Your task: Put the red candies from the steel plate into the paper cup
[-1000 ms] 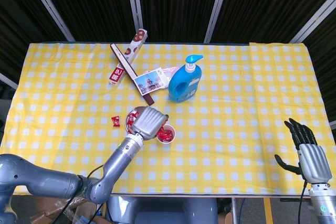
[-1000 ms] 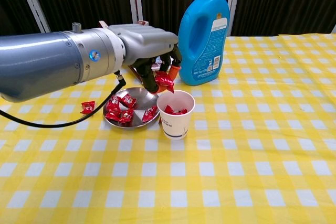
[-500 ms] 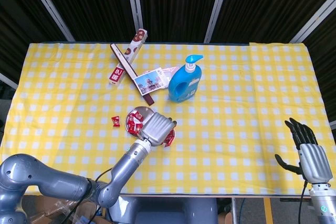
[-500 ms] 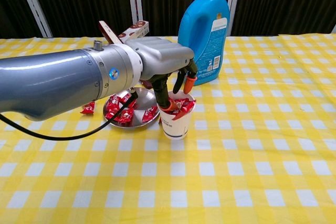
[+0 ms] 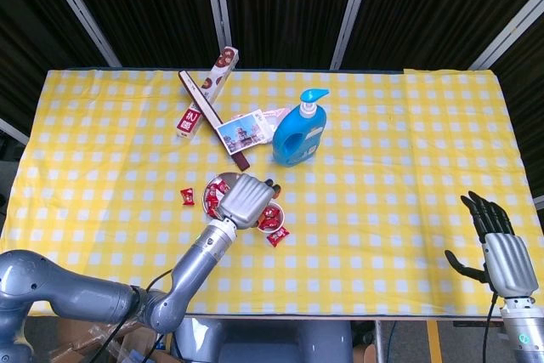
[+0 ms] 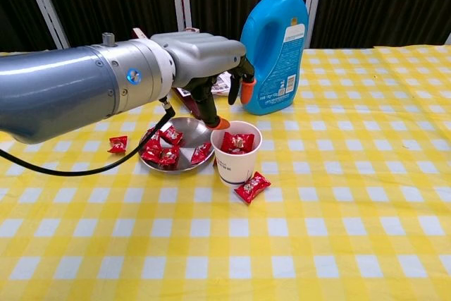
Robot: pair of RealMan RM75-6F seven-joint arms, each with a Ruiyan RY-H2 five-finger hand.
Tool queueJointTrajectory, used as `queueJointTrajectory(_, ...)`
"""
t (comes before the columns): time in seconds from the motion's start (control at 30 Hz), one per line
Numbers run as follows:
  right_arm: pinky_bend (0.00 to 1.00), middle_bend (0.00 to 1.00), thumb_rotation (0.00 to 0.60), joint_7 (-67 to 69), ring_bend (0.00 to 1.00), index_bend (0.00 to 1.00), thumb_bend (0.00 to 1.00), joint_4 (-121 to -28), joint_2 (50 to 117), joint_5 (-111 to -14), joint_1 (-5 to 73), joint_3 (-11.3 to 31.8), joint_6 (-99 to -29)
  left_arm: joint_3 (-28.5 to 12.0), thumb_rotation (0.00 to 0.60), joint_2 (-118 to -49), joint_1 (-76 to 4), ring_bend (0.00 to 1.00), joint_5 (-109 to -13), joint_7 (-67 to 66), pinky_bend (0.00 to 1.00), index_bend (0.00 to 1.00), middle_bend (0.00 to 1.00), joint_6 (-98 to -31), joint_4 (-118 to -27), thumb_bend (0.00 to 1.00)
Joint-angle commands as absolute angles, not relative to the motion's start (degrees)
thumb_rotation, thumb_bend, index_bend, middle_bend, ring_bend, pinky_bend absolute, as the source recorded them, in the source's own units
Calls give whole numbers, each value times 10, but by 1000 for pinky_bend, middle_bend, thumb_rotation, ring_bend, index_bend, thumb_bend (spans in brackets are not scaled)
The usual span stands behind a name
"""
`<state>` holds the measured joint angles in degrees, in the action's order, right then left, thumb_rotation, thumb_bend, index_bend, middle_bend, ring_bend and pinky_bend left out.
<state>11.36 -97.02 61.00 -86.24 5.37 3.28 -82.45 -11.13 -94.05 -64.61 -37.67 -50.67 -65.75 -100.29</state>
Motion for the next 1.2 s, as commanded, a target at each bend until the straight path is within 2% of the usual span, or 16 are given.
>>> queueJointTrajectory(0.03,0,0,600,113,0,0,335,-970,610,-863,54,33,-824,-105,600,-929,-638,851,-373,-502,911,375,388,-659,-1004,307)
queueJointTrajectory(0.4,0,0,600,110,0,0,336,-972,611,-863,55,32,-822,-82,600,-894,-610,843,-333,-503,911,305,345,-658,-987,260)
queueJointTrajectory(0.97,0,0,600,114,0,0,335,-972,609,-863,55,33,-822,-67,600,-921,-631,851,-228,-579,911,370,409,-649,-940,260)
queueJointTrajectory(1.2,0,0,600,116,0,0,335,-972,608,-862,55,33,-821,-63,600,-936,-634,851,-207,-594,911,340,358,-649,-906,260)
